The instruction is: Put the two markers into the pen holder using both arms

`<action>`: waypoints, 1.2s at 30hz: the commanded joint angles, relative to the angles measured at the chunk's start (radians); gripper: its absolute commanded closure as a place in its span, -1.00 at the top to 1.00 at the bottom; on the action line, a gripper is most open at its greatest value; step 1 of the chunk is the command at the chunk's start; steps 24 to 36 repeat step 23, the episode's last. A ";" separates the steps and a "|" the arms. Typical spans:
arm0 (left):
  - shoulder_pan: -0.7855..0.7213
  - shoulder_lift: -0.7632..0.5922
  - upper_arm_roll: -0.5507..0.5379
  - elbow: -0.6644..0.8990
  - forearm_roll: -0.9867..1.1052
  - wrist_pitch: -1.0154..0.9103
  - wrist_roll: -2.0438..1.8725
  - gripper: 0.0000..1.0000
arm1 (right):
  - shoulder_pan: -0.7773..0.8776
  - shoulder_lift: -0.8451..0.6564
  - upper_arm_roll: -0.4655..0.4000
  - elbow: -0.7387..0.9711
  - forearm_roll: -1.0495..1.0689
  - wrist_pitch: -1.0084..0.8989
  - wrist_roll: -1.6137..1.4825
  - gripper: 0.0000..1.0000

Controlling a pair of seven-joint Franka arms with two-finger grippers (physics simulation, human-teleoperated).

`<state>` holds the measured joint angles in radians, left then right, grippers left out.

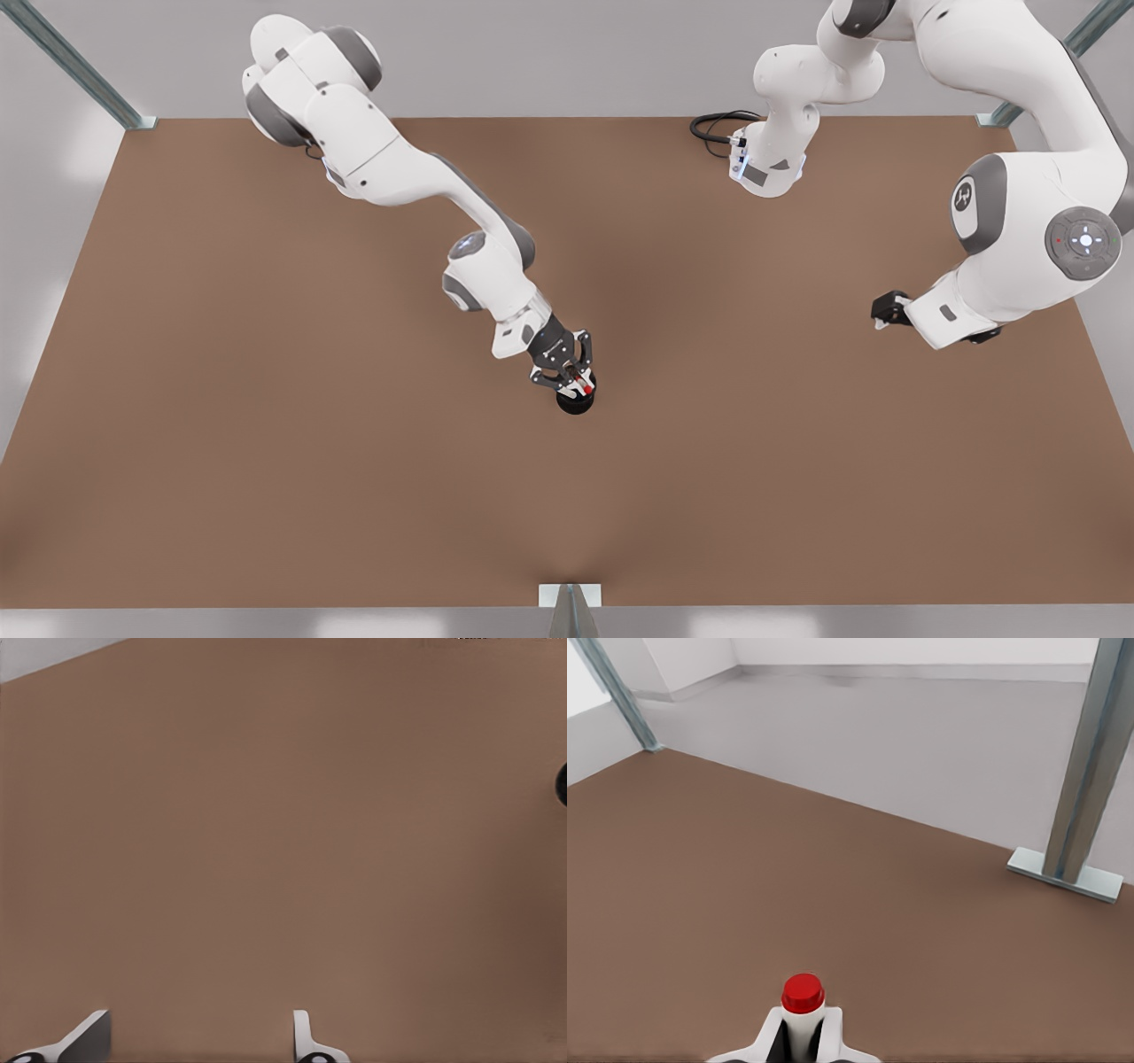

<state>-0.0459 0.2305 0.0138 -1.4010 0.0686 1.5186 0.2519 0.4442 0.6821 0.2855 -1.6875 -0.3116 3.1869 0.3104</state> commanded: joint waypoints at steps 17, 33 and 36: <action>0.015 -0.085 -0.003 -0.001 -0.055 -0.025 -0.077 1.00 | -0.305 -0.515 -0.370 0.146 0.336 -1.582 -0.320 1.00; 0.014 -0.077 -0.003 -0.001 -0.055 -0.023 -0.074 1.00 | -0.314 -0.478 -0.328 0.230 0.305 -1.569 -0.333 1.00; 0.014 -0.077 -0.003 -0.001 -0.055 -0.023 -0.074 1.00 | -0.314 -0.478 -0.328 0.230 0.305 -1.569 -0.333 1.00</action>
